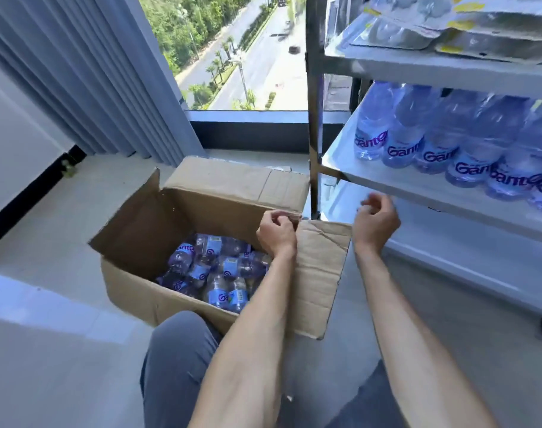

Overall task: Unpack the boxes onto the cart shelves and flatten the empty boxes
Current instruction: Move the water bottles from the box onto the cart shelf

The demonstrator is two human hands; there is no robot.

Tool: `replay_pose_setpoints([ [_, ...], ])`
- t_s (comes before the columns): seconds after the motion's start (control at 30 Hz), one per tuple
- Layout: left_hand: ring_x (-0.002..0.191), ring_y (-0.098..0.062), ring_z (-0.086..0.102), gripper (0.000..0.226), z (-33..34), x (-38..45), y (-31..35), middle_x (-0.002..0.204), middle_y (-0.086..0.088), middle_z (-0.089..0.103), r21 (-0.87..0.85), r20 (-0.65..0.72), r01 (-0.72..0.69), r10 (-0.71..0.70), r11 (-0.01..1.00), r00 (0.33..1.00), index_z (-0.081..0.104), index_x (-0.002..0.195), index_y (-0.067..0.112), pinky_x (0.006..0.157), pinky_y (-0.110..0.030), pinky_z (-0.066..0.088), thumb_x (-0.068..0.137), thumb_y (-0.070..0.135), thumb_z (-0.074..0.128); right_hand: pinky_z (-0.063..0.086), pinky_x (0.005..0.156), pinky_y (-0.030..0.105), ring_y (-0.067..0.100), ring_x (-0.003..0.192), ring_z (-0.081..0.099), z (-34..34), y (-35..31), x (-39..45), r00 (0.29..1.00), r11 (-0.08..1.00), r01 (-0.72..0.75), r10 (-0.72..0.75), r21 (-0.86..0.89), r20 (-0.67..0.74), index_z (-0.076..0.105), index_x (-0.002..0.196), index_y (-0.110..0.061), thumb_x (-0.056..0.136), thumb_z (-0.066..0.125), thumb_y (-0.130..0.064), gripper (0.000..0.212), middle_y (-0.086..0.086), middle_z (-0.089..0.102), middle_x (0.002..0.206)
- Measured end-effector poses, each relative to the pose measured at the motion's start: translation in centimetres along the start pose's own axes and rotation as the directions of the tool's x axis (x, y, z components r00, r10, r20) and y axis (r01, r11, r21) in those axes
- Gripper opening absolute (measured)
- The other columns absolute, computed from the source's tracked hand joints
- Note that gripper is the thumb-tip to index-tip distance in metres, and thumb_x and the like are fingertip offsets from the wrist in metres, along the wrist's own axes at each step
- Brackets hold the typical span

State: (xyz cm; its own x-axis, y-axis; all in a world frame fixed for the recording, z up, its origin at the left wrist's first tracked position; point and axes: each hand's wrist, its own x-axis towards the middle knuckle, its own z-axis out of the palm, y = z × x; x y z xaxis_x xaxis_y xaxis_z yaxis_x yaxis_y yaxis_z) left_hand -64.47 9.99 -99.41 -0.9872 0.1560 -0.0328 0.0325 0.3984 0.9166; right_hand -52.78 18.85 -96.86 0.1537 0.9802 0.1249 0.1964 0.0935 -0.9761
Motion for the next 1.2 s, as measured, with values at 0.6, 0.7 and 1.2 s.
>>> replay_pose_setpoints([
  [0.6, 0.122, -0.034, 0.051, 0.044, -8.8, 19.0, -14.1, 0.131, -0.014, 0.053, 0.48, 0.055, 0.15, -0.201, 0.864, 0.978, 0.051, 0.131, 0.014, 0.094, -0.041, 0.043, 0.088, 0.013, 0.056, 0.047, 0.096, 0.03, 0.031, 0.122, 0.057, 19.8, 9.3, -18.3, 0.504, 0.663, -0.036, 0.658, -0.748, 0.56, 0.058, 0.13, -0.005, 0.086, 0.063, -0.025, 0.049, 0.017, 0.058, 0.134],
  [0.7, 0.127, -0.034, 0.045, 0.046, -7.1, 21.5, -15.1, 0.134, -0.015, 0.051, 0.678, 0.265, -0.133, -0.071, 0.723, 0.962, 0.053, 0.13, 0.012, 0.101, -0.043, 0.042, 0.086, 0.02, 0.062, 0.044, 0.102, 0.037, 0.035, 0.127, 0.051, 20.3, 12.2, -20.1, 0.548, 0.591, -0.012, 0.678, -0.806, 0.489, 0.054, 0.133, -0.006, 0.09, 0.061, -0.028, 0.049, 0.017, 0.052, 0.139],
  [1.2, 0.15, -0.037, 0.002, 0.066, -2.0, 23.9, -22.2, 0.159, -0.018, 0.016, 0.848, 0.462, -0.397, -0.123, 0.351, 0.878, 0.031, 0.149, 0.022, 0.116, -0.057, 0.012, 0.091, 0.027, 0.064, 0.03, 0.105, 0.051, 0.04, 0.134, 0.028, 27.8, 16.8, -22.9, 0.504, 0.348, 0.634, 0.492, -0.691, 0.71, 0.024, 0.152, -0.024, 0.093, 0.051, -0.02, 0.064, 0.02, 0.028, 0.146],
])
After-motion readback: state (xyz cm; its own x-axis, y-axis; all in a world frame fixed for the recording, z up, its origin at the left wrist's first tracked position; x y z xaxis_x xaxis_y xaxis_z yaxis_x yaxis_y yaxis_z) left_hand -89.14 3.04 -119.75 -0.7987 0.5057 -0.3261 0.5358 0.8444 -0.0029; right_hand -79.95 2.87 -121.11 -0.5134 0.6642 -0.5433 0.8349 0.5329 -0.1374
